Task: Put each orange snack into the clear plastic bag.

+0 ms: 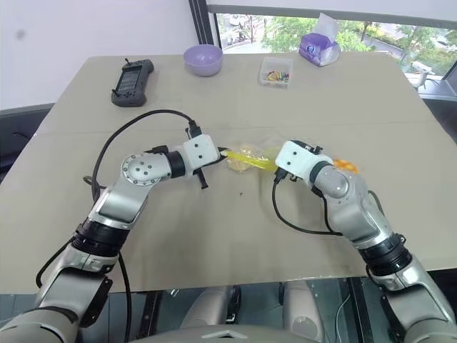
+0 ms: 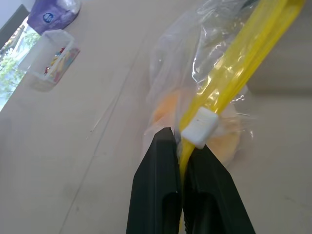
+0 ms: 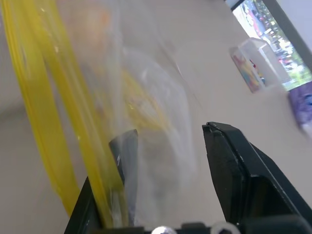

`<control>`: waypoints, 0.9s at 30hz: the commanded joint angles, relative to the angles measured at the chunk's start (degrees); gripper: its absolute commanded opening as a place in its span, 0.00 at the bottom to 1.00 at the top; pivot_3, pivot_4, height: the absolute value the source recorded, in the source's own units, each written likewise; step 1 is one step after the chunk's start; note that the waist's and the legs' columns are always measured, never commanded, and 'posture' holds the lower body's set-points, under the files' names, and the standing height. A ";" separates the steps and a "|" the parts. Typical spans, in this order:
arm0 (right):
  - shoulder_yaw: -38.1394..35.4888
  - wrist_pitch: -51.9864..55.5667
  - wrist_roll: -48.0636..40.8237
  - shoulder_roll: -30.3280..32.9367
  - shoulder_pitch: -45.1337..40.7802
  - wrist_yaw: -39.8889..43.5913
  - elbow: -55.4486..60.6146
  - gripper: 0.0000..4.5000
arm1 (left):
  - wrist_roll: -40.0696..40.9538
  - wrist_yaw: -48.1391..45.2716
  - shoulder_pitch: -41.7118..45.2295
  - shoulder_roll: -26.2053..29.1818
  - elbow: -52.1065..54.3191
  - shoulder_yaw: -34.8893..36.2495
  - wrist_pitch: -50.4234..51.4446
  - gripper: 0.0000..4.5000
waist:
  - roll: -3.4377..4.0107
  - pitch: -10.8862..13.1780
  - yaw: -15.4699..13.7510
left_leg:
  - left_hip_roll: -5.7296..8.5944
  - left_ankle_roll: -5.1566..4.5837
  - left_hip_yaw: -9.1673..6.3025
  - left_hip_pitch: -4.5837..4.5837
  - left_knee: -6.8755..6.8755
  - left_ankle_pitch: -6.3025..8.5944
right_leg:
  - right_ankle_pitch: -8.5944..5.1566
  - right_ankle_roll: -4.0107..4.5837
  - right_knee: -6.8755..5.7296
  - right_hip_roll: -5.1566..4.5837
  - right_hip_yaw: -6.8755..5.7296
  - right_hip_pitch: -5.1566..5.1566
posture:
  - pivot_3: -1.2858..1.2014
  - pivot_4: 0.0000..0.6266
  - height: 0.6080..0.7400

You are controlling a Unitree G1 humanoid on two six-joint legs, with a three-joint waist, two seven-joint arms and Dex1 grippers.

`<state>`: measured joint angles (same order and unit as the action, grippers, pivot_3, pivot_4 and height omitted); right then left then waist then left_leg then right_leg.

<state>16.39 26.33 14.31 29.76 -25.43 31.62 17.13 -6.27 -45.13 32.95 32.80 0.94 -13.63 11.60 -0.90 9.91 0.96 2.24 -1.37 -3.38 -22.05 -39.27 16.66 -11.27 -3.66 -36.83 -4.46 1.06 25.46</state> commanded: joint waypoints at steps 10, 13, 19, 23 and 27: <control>-10.16 4.00 -9.44 0.49 4.74 2.57 12.41 0.51 | 0.19 1.91 3.04 -2.10 -0.41 1.50 3.30 0.00 | 0.00 0.00 -0.12 | 0.01 -0.01 -0.02 0.02 -0.02 0.00 | 0.00 0.00 -0.02 0.00 -0.03 -0.03 | 0.52 0.24 1.00; -6.64 4.13 -8.54 -1.83 2.28 1.10 10.21 0.51 | 1.21 1.51 3.38 -3.34 0.74 1.34 2.93 0.00 | 0.00 0.00 0.16 | -0.01 -0.01 0.00 0.05 -0.02 0.00 | 0.00 0.00 -0.04 0.01 -0.01 -0.03 | 0.52 0.24 1.00; -3.16 3.82 -7.42 -5.28 -1.43 -0.11 4.91 0.51 | 1.00 1.44 4.40 -4.46 1.38 0.67 3.18 0.00 | 0.00 0.00 -0.03 | -0.03 0.01 0.00 0.07 -0.02 -0.01 | 0.00 0.01 -0.11 0.04 0.01 -0.02 | 0.52 0.24 1.00; -4.26 3.28 -6.85 -4.87 -1.76 -0.96 6.76 0.51 | -0.92 2.60 4.81 -4.45 1.49 -0.04 4.46 0.00 | 0.00 0.00 -0.21 | 0.03 0.01 0.00 0.03 -0.04 -0.01 | 0.00 0.00 -0.05 -0.02 0.01 -0.02 | 0.52 0.24 1.00; -6.12 4.26 -8.95 -2.83 0.07 1.08 12.10 0.51 | -2.06 3.61 5.41 -5.05 1.36 -0.38 6.62 0.00 | 0.00 0.00 -0.21 | 0.03 0.01 -0.05 -0.01 -0.03 -0.01 | 0.00 0.00 -0.01 -0.01 -0.05 -0.01 | 0.52 0.24 1.00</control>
<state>11.92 30.95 6.16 26.72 -25.25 32.26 25.59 -7.83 -42.12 37.06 27.86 0.04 -14.00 18.15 -0.90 9.91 0.75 2.27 -1.36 -3.42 -22.05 -39.30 16.65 -11.27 -3.66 -36.84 -4.47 1.02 25.44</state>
